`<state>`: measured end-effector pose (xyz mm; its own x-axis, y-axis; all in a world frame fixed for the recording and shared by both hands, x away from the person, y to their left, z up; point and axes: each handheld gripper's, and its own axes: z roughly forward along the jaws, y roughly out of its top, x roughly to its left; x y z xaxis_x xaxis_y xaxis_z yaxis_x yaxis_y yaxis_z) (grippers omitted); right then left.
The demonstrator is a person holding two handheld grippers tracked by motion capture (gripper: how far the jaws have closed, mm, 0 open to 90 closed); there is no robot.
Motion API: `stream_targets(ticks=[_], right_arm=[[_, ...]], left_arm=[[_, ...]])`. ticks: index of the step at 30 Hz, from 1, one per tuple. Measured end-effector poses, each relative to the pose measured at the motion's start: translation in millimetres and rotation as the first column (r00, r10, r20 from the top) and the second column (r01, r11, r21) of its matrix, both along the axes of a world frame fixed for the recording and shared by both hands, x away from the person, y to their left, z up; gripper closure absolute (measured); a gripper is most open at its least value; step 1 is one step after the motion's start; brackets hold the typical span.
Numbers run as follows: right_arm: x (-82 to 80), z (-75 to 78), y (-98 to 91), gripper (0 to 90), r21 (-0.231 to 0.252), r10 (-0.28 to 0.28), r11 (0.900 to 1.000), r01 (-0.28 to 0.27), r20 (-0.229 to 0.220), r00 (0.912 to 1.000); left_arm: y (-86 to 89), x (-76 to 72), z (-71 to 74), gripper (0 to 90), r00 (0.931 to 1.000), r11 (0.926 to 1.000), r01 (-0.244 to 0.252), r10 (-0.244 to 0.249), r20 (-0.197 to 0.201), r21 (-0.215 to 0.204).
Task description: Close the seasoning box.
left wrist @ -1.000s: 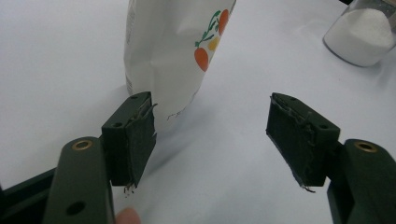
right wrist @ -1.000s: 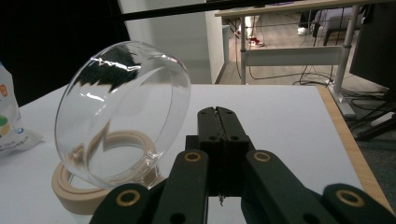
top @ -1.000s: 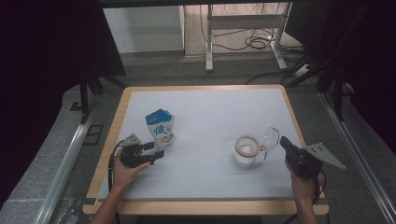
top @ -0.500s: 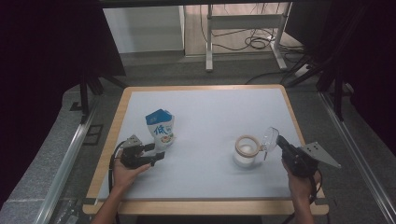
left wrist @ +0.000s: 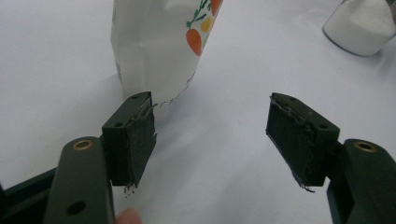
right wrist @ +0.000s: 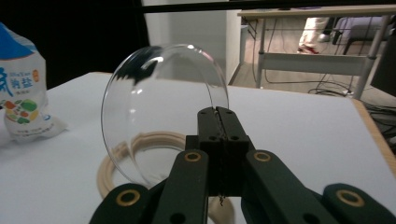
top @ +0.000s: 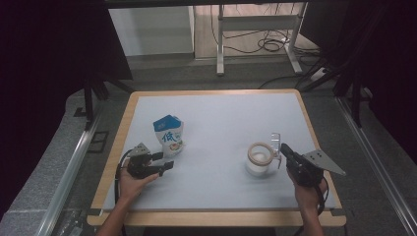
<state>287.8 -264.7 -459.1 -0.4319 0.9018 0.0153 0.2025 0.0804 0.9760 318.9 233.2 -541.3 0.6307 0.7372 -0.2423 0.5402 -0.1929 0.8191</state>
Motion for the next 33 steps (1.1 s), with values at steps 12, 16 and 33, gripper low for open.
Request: stream_targets(ticks=[12, 16, 33], right_arm=[[2.8, -3.3, 52.6, 89.9, -0.084, 0.164, 0.9823, -0.167, -0.043, 0.9855], [2.7, -4.5, 55.2, 89.9, -0.085, 0.181, 0.9791, -0.185, -0.059, 0.9818], [0.0, -1.1, 31.6, 89.8, -0.037, 0.170, 0.9842, -0.173, -0.065, 0.9832]], left_arm=[[-1.2, -0.6, -0.4, 32.5, 1.0000, 1.0000, 0.002, -0.002, -0.004, 0.001], [-0.7, -0.4, -0.9, 32.5, 1.0000, 1.0000, 0.003, -0.003, -0.005, 0.001], [-0.3, -0.5, -0.8, 32.4, 1.0000, 1.0000, 0.006, -0.006, -0.007, -0.002]])
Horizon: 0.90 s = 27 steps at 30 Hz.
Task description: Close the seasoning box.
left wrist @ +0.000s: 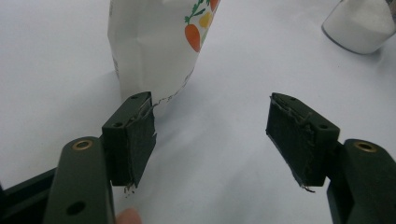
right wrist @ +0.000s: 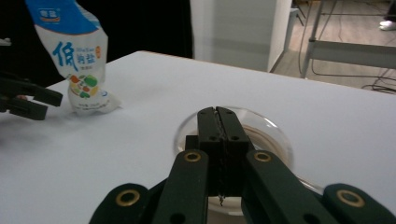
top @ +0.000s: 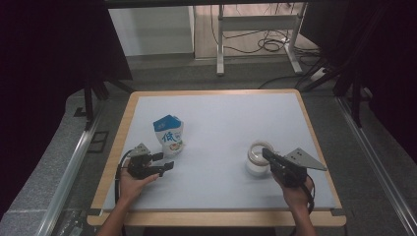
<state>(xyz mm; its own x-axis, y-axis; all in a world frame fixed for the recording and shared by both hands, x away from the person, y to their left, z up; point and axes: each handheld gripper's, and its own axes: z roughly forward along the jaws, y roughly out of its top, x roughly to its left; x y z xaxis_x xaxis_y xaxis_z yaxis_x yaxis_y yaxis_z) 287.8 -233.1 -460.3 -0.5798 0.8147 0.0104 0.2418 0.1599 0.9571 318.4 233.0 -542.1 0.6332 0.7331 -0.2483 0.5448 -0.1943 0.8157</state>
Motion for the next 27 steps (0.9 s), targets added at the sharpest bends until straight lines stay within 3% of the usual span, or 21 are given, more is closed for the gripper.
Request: stream_targets(ticks=[7, 13, 21, 27], right_arm=[[-1.9, -5.9, -30.0, 87.2, 0.031, -0.071, 0.9970, 0.071, -0.009, 0.9975], [4.3, -18.7, -61.0, 72.6, 0.036, -0.145, 0.9887, 0.145, -0.015, 0.9893], [16.0, -45.3, -83.0, 55.6, -0.023, -0.170, 0.9854, 0.169, -0.111, 0.9792], [18.4, -54.6, -82.1, 51.3, -0.067, -0.166, 0.9851, 0.158, -0.133, 0.9771]], left_arm=[[-0.6, -0.5, -0.4, 32.3, 1.0000, 1.0000, 0.002, -0.002, 0.001, 0.002], [-0.9, -1.3, -0.1, 32.0, 1.0000, 1.0000, 0.007, -0.007, 0.001, 0.003], [-1.4, -2.0, -0.9, 31.9, 1.0000, 1.0000, 0.005, -0.005, -0.001, 0.003], [-1.2, -2.4, -0.8, 31.9, 1.0000, 1.0000, 0.005, -0.005, 0.003, 0.006]])
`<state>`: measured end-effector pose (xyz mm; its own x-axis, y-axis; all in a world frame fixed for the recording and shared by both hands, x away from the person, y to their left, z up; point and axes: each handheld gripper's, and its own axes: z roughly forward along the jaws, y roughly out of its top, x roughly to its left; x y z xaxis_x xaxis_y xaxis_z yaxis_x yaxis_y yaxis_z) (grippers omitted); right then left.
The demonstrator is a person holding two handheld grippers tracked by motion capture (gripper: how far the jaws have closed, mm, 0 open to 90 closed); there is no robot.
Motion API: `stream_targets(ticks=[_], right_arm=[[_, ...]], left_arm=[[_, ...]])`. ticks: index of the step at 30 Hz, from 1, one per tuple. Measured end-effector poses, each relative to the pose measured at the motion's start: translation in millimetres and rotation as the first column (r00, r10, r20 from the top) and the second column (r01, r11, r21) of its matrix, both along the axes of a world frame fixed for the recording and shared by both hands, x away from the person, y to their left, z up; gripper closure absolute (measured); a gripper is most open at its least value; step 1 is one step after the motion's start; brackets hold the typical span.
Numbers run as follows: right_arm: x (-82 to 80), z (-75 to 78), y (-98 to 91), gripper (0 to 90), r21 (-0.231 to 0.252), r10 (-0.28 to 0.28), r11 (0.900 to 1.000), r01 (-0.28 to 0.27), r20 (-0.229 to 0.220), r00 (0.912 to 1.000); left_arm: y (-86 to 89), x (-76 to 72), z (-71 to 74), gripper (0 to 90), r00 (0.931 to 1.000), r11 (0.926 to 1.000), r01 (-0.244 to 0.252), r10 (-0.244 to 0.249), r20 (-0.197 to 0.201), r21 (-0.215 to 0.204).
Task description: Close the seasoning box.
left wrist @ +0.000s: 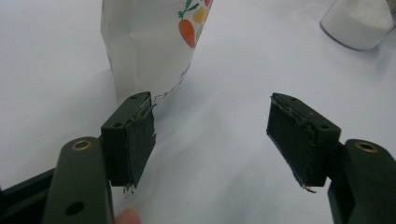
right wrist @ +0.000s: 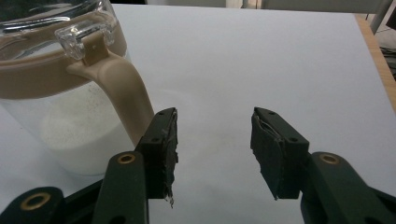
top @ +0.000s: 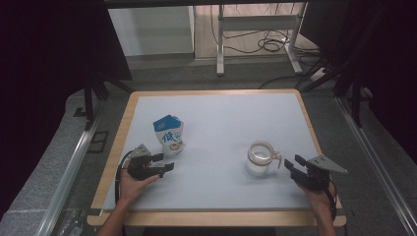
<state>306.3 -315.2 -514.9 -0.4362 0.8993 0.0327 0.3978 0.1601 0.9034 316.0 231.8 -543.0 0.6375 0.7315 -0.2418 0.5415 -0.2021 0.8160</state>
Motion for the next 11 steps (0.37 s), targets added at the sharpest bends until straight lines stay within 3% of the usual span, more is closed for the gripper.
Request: stream_targets(ticks=[11], right_arm=[[1.4, -0.5, 2.6, 47.1, -0.008, 0.005, 1.0000, -0.005, -0.003, 1.0000]], left_arm=[[-0.5, 0.4, -0.7, 31.3, 1.0000, 0.9999, -0.007, 0.007, 0.003, 0.009]])
